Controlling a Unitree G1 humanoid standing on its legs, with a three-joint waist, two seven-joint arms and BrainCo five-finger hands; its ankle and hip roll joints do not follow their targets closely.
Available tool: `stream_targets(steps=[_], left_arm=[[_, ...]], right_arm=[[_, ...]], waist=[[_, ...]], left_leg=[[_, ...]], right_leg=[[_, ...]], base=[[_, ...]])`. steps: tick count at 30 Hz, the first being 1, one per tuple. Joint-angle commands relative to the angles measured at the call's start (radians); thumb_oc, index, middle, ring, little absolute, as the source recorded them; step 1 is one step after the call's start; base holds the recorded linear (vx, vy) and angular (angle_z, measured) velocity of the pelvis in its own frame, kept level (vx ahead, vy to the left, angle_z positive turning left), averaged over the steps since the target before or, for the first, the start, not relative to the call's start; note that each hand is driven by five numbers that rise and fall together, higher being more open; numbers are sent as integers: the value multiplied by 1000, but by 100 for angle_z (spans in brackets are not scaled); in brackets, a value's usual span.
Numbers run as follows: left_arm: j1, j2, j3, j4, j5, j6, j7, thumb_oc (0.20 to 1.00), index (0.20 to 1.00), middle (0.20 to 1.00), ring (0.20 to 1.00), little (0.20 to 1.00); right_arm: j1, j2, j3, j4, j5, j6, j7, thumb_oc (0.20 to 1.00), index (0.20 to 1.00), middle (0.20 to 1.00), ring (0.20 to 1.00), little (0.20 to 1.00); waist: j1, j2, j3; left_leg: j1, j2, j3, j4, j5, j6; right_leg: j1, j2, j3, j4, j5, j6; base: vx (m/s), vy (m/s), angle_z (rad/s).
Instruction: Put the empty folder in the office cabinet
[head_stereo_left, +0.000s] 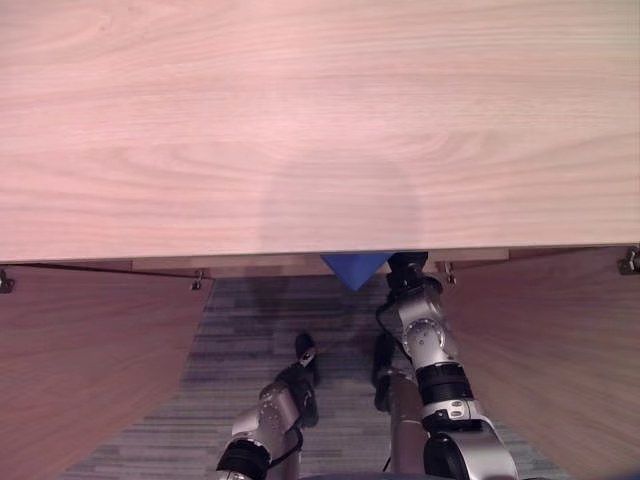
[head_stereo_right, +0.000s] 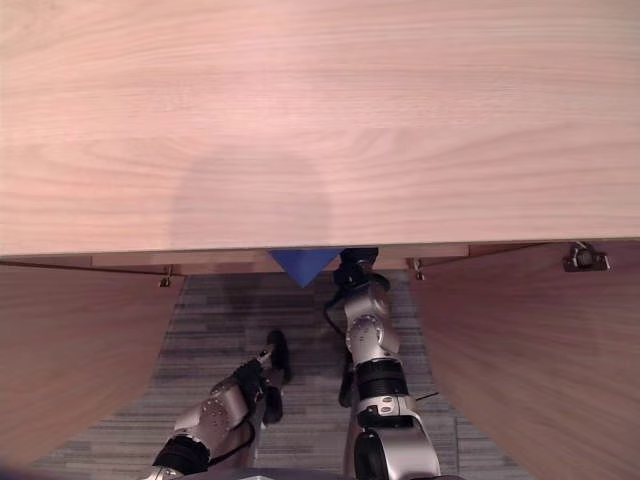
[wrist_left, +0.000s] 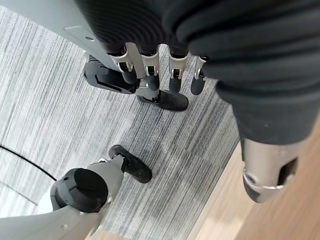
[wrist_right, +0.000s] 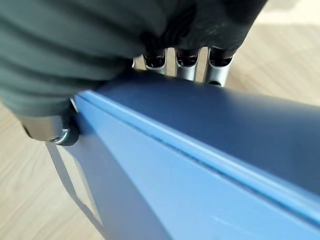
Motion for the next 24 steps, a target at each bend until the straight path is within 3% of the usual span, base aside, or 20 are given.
stream_targets(steps=[1, 3, 4, 5, 7, 11, 18, 21, 24], left_arm=[[-2, -81, -1, 16, 5, 1, 25, 1000, 1000, 1000, 1000, 1000], [-21, -82, 4, 2, -13, -1, 37, 1000, 1000, 1000, 1000, 1000], [-36, -83, 0, -8, -21, -6, 41, 1000, 1000, 1000, 1000, 1000], [-41, -84, 3, -16, -26, -12, 41, 1000, 1000, 1000, 1000, 1000], [-22, -82, 21, -80, -55, -26, 45, 1000, 1000, 1000, 1000, 1000], [-30, -110, 41, -164, -103, -55, 68, 1000, 1000, 1000, 1000, 1000], [-50, -108, 8, -267, -105, -48, 65, 1000, 1000, 1000, 1000, 1000], [-126, -117, -34, -381, -110, -26, 71, 1000, 1000, 1000, 1000, 1000], [-146, -123, -51, -413, -116, -13, 78, 1000, 1000, 1000, 1000, 1000]], right_arm=[[-78, 141, -8, -100, 40, -86, 39, 200, 200, 200, 200, 200], [-101, 138, -1, -131, 44, -81, 48, 200, 200, 200, 200, 200], [-122, 130, 0, -145, 48, -75, 50, 200, 200, 200, 200, 200], [-136, 123, 0, -149, 44, -75, 44, 200, 200, 200, 200, 200], [-166, 111, 22, -168, 31, -63, 47, 200, 200, 200, 200, 200], [-167, 106, 45, -220, 20, -45, 14, 200, 200, 200, 200, 200], [-164, 108, 59, -252, 37, -44, 3, 200, 200, 200, 200, 200], [-233, 101, 86, -311, 29, -63, -41, 200, 200, 200, 200, 200], [-256, 112, 81, -327, 42, -80, -71, 200, 200, 200, 200, 200]], waist=[[22, -28, -23], [30, -34, -6], [29, -36, 10], [27, -31, 20], [27, -23, 43], [6, -8, -21], [1, 4, -45], [-2, 16, -24], [-1, 18, -22]], left_leg=[[-34, 11, -26, 138, -123, 6], [-66, 41, -21, 180, -138, -10], [-83, 34, -18, 223, -152, -18], [-100, 28, -19, 257, -164, -16], [-141, 57, -32, 311, -175, -22], [-259, 58, -54, 380, -191, -40], [-342, 71, -46, 454, -213, -52], [-465, 82, -38, 564, -240, -61], [-495, 91, -32, 601, -270, -62]], right_leg=[[-19, -35, -42, 79, -16, 93], [-51, -92, -48, 61, 32, 111], [-23, -102, -53, 33, 33, 108], [-7, -103, -55, 19, 21, 104], [-70, -106, -93, 119, -8, 75], [-188, -88, -101, 227, -73, 52], [-288, -97, -95, 337, -131, 36], [-410, -122, -78, 456, -190, 13], [-446, -140, -80, 506, -230, 10]], base=[[-12, -76, -10], [-47, -149, -13], [-100, -138, -6], [-119, -186, 8], [-65, -226, 4], [-3, -207, -7], [7, -106, 10], [-18, -131, 11], [57, -61, 13]])
